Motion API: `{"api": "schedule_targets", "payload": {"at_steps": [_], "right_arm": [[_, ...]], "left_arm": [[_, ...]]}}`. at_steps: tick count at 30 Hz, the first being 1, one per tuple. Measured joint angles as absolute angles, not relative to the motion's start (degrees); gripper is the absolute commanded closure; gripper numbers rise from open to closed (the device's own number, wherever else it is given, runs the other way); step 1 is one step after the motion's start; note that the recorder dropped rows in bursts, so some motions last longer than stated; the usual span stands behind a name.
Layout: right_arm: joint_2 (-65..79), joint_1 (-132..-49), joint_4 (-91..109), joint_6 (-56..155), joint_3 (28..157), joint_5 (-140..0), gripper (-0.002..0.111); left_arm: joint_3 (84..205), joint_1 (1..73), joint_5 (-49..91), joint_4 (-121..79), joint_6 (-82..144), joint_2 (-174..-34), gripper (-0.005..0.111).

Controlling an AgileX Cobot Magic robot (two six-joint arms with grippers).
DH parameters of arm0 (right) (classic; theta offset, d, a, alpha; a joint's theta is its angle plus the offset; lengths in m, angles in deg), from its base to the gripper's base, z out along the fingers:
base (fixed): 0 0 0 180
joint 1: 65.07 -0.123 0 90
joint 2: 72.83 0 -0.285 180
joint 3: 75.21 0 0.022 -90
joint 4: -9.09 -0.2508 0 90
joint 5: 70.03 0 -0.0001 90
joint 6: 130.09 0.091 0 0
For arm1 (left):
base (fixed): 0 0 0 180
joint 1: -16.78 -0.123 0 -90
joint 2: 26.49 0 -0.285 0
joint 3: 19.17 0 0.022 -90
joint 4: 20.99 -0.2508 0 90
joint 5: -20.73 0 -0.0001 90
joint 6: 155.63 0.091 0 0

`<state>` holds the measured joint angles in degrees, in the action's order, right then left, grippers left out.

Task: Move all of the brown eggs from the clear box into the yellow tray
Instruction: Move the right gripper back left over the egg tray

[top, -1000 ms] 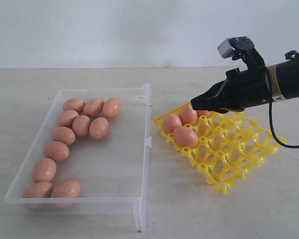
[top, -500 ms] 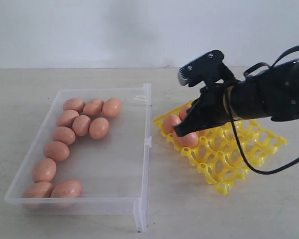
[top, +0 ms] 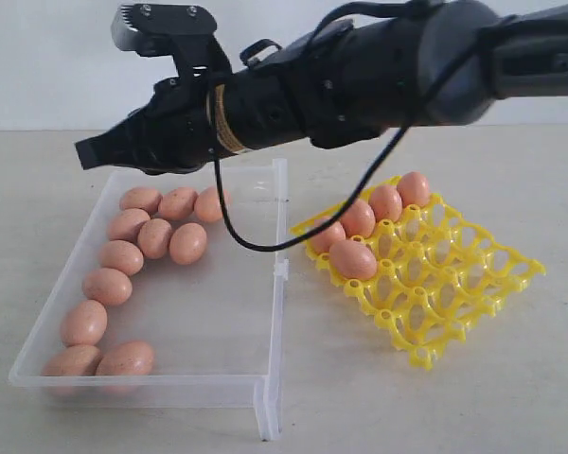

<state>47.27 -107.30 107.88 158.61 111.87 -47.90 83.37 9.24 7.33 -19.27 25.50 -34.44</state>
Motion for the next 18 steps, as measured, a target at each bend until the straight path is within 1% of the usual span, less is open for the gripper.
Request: {"api": "schedule_targets", "payload": {"at_steps": [3, 5, 9, 10, 12, 15, 16, 18], "right_arm": [[51.6, -107.3, 108.2, 154.6, 116.3, -48.1, 0.109], [52.3, -108.2, 108.8, 146.8, 116.7, -53.4, 0.109], [52.5, -112.0, 109.2, 127.9, 116.5, -75.1, 0.109], [52.5, -113.7, 106.9, 121.5, 116.5, -82.7, 0.109], [52.5, -116.2, 100.8, 111.2, 116.7, -90.9, 0.109], [52.5, -118.4, 77.4, 88.1, 119.0, -98.7, 0.109], [52.7, -118.6, 63.4, 77.1, 120.8, -101.2, 0.109], [53.2, -118.1, 42.0, 62.3, 124.6, -108.2, 0.109]], "left_arm": [[83.4, 9.2, 7.3, -19.3, 25.5, -34.4, 0.111], [83.4, 9.2, 7.3, -19.3, 25.5, -34.4, 0.111], [83.4, 9.2, 7.3, -19.3, 25.5, -34.4, 0.111], [83.4, 9.2, 7.3, -19.3, 25.5, -34.4, 0.111], [83.4, 9.2, 7.3, -19.3, 25.5, -34.4, 0.111], [83.4, 9.2, 7.3, -19.3, 25.5, -34.4, 0.111], [83.4, 9.2, 7.3, -19.3, 25.5, -34.4, 0.111], [83.4, 9.2, 7.3, -19.3, 25.5, -34.4, 0.111]]}}
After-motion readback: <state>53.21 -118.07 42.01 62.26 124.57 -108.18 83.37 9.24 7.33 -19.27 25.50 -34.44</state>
